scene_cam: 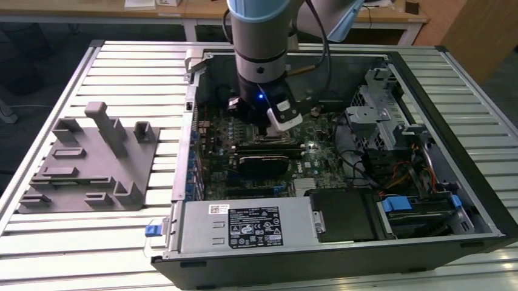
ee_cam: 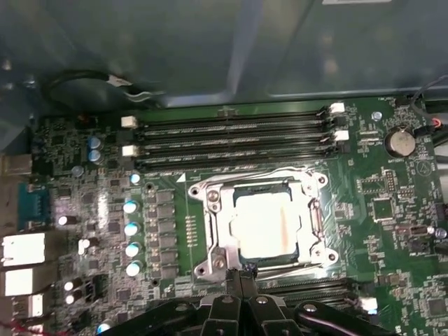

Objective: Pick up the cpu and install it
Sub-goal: 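Install the second cpu locking lever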

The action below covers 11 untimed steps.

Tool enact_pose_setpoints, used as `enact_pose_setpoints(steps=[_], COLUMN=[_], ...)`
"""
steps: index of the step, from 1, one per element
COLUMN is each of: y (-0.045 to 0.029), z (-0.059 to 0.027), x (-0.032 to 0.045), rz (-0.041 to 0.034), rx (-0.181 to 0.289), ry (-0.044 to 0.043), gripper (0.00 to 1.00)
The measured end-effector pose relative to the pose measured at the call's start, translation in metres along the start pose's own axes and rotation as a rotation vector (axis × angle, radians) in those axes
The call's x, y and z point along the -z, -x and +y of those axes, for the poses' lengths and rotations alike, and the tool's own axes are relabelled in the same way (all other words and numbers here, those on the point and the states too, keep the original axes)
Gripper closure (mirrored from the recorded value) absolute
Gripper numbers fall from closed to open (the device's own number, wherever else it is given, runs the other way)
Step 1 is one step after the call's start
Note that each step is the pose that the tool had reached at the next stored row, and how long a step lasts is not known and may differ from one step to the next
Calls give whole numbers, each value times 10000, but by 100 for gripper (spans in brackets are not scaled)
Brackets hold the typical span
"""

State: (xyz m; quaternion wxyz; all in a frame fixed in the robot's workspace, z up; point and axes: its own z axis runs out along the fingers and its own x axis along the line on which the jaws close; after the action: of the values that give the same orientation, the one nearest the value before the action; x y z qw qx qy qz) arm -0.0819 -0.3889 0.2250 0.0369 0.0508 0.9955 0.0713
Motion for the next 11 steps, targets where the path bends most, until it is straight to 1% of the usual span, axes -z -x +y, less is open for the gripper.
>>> enact_pose_setpoints(steps=[11], y=[157], z=[166], x=[-45], rz=[-26], rx=[10], ry=[-262], gripper=[89])
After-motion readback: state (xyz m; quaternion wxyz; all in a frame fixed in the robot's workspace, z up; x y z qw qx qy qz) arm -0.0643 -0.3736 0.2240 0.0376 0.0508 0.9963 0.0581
